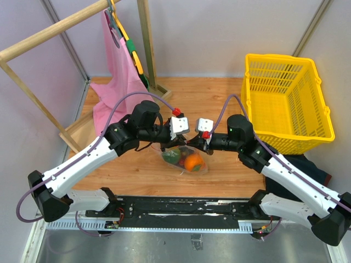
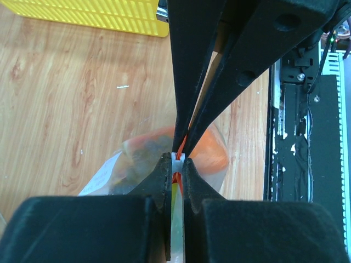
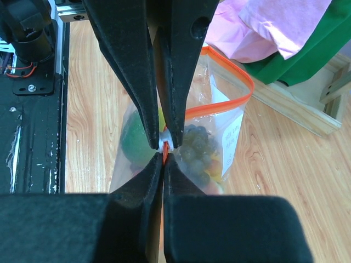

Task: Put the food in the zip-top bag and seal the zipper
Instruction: Zip the zipper food storage bag at the center of the board.

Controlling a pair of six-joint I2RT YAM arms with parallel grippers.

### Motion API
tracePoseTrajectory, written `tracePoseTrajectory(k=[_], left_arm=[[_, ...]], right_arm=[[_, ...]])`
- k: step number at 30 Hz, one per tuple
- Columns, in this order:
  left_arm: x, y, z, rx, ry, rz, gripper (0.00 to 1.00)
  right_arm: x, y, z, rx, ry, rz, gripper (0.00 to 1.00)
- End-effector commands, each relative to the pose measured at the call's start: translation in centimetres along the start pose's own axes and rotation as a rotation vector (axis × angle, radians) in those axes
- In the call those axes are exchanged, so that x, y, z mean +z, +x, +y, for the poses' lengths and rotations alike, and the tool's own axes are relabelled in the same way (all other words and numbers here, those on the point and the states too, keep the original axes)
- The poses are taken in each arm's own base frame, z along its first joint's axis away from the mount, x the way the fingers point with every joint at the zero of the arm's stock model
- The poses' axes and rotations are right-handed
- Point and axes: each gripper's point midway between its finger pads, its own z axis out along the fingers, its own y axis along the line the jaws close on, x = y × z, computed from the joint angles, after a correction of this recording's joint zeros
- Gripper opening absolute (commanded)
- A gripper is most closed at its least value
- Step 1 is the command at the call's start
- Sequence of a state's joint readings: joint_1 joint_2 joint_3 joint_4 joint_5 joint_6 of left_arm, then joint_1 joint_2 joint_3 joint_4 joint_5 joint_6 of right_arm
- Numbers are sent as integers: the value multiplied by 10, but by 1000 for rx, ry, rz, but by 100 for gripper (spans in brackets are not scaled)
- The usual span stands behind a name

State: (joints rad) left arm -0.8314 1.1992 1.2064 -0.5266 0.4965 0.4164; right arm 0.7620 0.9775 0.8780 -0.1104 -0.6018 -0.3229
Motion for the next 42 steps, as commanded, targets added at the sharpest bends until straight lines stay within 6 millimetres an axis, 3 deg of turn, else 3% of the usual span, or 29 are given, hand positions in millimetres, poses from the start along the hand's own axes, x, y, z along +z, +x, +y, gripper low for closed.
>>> tracePoseTrajectory(k=[1,14,18,23,26,31,35,42], left_arm=[[-5,-11,3,11,-17,-22,1],[-13,3,12,-14,-106,19,6],[-13,-2,9,-4,-87,5,2],[-7,-8,4,1,-32,-5,0],[-5,-7,4,3,-19,-4,0],[-3,-10,1,7,1,-17,0],[-3,-10,1,6,1,-19,0],[-8,-3,5,-3,-53,-5,5]], right_arm=[[-7,-20,-11,-45,45,-43,1],[-21,-11,-17,-32,139,-18,0],[-18,-16,-13,-27,103,-34,1],[-11,-26,-11,-37,61,-68,24],[-8,-30,-12,-44,53,-82,27],[-2,-30,-11,-41,24,-80,22],[0,-24,-14,-37,28,-54,1],[-14,-16,-22,-46,135,-32,0]])
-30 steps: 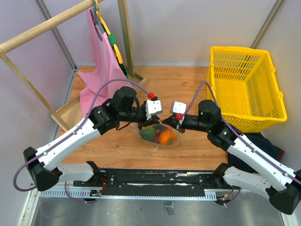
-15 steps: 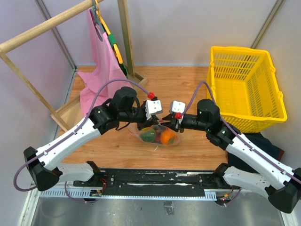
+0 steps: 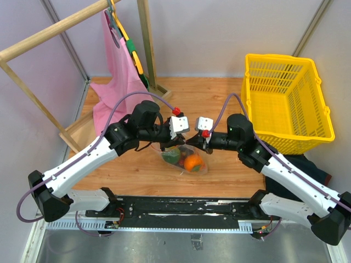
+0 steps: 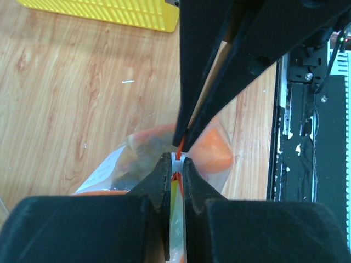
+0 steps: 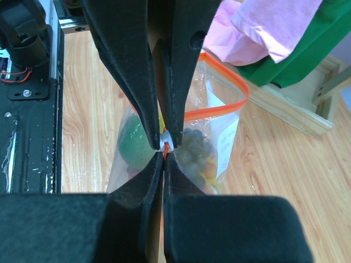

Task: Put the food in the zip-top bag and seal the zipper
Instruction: Zip the zipper food storage bag at the center of the board.

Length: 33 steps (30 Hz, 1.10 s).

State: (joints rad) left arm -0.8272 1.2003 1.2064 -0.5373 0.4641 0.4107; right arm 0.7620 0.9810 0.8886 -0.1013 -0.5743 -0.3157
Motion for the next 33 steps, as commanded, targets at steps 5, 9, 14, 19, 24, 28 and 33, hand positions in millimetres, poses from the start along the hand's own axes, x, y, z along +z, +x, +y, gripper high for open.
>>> tracePoseTrajectory(k=[5,9,14,19,24,28,33], left_arm=[[-10,-2,3,-8,-58,-12,6],[-10,0,4,-18,-65,-4,8],[-11,5,6,-22,-82,14,7],[-8,-6,0,-8,-34,-25,1],[-4,-10,-3,-1,3,-32,1],[-3,-14,-6,5,28,-47,0],[-2,-14,-8,4,42,-50,0]], right_arm=[[-22,-16,-11,-64,106,-52,0],[-23,-15,-12,-60,119,-50,1],[-25,-14,-15,-56,144,-54,0],[-17,-18,-5,-40,59,-63,17],[-11,-21,-4,-50,32,-76,35],[-4,-18,-4,-46,7,-65,38],[4,-7,-5,-45,-14,-30,20]])
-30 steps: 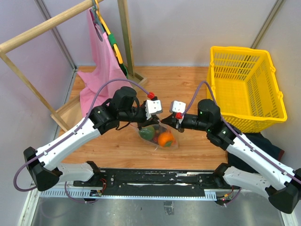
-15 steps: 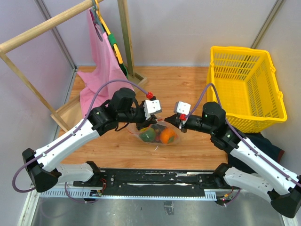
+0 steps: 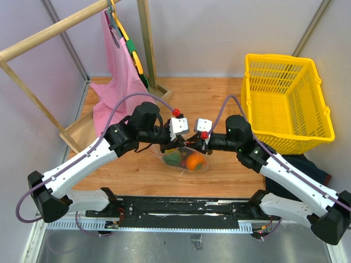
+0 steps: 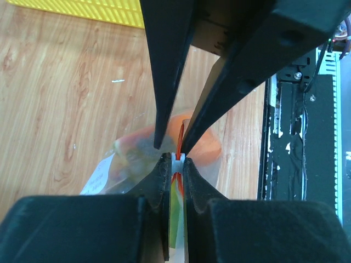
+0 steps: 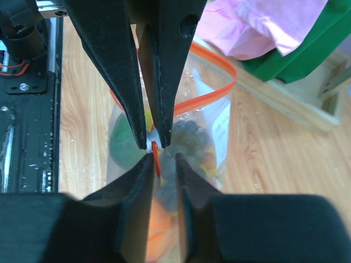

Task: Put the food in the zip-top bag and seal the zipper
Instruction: Zip the zipper food storage bag at the center of the board.

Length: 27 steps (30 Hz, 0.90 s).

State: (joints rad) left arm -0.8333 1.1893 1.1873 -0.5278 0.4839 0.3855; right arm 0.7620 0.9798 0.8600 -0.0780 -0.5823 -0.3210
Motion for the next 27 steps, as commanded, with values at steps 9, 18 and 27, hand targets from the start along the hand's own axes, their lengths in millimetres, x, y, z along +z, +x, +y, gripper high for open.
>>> tracePoseTrajectory(k=[9,18,27], left_arm=[[-4,-2,7,-5,-46,2,5],[-2,7,10,-28,-68,32,11],[1,4,10,-21,-54,21,4]], right_arm=[[-11,-7,-11,-65,67,-23,1],[-18,2,-19,-62,152,-9,1],[-13,-3,-10,-52,82,-18,10]])
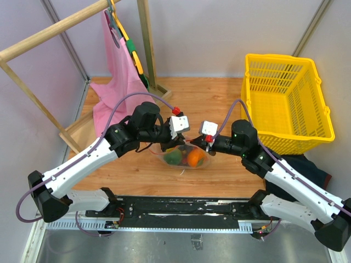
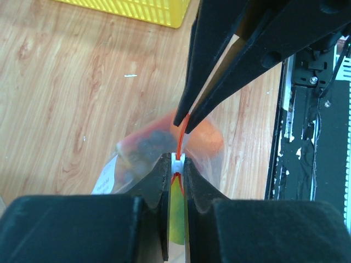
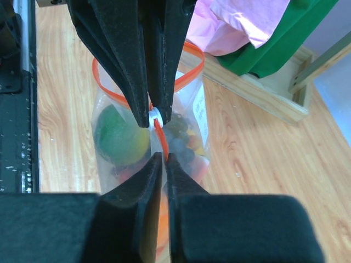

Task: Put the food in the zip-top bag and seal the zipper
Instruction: Zip the zipper food storage bag at the center of the board.

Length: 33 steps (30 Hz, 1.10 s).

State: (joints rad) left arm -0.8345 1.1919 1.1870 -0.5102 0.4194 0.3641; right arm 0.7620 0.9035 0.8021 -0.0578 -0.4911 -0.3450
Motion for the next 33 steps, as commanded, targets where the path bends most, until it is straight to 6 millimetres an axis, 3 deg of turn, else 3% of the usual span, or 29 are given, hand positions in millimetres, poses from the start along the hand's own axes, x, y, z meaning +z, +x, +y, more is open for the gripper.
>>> tracePoseTrajectory(k=[1,4,9,12,15,16,33], left_arm=[[1,1,-3,-4,22,6,2],[4,-1,-5,-2,43,2,0],[5,-4,-8,3,66,-12,1],[5,-7,-9,5,71,-22,0],[5,-5,-8,2,65,-18,1],[4,-5,-8,2,60,-16,0],[-4,15,20,-35,-126,67,1]], right_arm=[[2,-9,0,-5,-28,-23,17],[6,-9,1,1,-47,-26,31],[13,-10,-1,0,-62,-26,34],[17,-8,0,8,-78,-19,28],[17,-5,-3,13,-60,2,5],[16,-4,-5,12,-48,8,1],[-13,10,-36,52,211,33,1]])
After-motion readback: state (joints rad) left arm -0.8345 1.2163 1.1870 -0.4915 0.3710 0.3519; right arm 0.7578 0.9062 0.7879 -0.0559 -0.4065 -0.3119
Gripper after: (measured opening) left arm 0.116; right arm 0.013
